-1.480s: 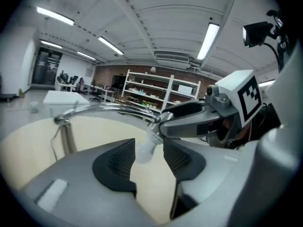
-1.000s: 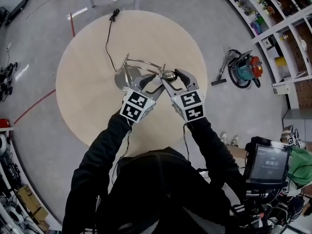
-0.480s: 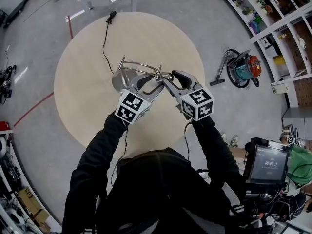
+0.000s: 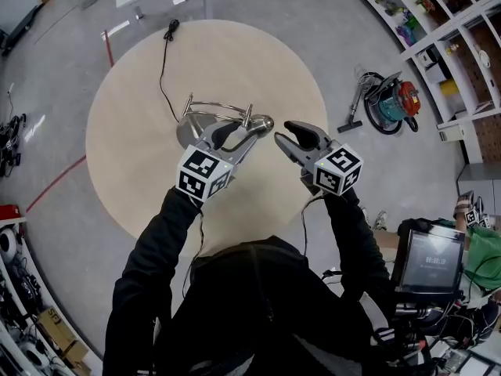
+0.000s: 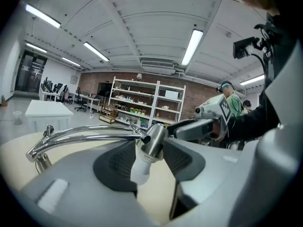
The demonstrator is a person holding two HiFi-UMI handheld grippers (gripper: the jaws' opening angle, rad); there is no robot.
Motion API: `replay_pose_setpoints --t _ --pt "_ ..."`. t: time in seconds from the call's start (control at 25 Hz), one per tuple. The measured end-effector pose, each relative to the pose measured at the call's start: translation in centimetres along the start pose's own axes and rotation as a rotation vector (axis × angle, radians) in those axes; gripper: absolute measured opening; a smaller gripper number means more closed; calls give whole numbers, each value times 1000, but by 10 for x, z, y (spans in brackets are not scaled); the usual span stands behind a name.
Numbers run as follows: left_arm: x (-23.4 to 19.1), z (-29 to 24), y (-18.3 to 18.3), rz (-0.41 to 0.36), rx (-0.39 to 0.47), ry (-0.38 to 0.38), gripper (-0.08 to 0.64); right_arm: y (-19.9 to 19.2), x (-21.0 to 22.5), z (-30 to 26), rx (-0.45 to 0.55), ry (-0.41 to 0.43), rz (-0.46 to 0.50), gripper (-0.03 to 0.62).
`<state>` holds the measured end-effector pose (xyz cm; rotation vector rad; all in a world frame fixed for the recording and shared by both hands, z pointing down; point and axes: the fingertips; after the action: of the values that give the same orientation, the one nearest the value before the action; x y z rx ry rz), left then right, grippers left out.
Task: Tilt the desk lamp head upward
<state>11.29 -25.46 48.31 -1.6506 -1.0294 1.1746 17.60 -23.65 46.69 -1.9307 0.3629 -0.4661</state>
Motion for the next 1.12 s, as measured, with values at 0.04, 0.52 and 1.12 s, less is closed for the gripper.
replay_pose_setpoints --t 0.04,0.52,1.12 --pt "0 2 3 12 11 -3 186 -4 -4 -2 -5 11 14 163" --pt "10 18 34 174 146 -37 189 -9 -37 -38 29 50 113 244" --pt "7 39 48 258 270 -54 175 17 -47 -39 83 20 185 222"
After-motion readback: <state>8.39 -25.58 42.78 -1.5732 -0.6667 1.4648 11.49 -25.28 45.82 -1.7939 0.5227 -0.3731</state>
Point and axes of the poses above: the fingertips, and each gripper's own axes: z backward along the fingers, x to its right, y out of its top, and after that the axes turned 13 degrees about -y, right-handed
